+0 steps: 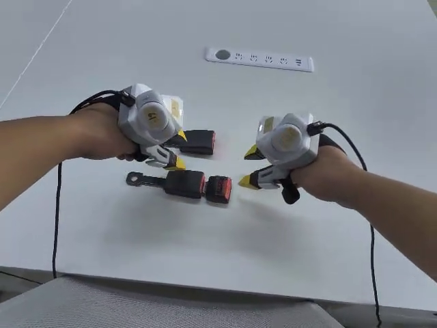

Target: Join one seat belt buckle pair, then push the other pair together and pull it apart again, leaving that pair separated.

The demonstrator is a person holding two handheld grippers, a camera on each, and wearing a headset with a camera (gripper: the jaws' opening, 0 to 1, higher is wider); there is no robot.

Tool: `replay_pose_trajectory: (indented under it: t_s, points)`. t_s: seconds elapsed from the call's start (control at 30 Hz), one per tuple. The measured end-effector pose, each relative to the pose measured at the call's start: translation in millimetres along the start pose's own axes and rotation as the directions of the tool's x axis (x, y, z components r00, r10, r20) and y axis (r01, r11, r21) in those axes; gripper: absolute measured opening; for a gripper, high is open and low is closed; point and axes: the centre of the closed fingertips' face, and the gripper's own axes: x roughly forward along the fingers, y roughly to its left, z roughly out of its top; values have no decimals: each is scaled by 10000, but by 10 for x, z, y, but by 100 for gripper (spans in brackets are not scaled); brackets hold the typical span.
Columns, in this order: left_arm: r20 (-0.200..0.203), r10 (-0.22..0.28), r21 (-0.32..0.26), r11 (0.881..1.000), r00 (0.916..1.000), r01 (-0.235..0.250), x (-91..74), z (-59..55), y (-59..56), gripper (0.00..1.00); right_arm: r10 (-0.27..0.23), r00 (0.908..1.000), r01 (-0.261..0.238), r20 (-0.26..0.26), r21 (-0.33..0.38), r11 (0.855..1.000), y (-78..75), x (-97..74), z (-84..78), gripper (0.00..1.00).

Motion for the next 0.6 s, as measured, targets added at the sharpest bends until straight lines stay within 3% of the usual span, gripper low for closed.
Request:
replay_pose_trajectory:
  t_s: [0.27,0.37,0.5,0.6]
  points:
    - [-91,-139,207,9997,9999,141,182,17,251,38,-505,9978,512,-428,146,9986,-414,-209,-429,34]
    - [-122,-113,174,9998,9999,115,218,30,327,40,-571,9965,583,-604,181,9981,-495,-261,-578,34]
    - [-306,-73,404,9991,9995,85,251,33,340,46,-658,9946,680,-807,248,9974,-623,-309,-761,34]
    - [-469,-311,532,9980,9984,336,301,-2,320,47,-598,9945,635,-863,398,9972,-653,-316,-841,34]
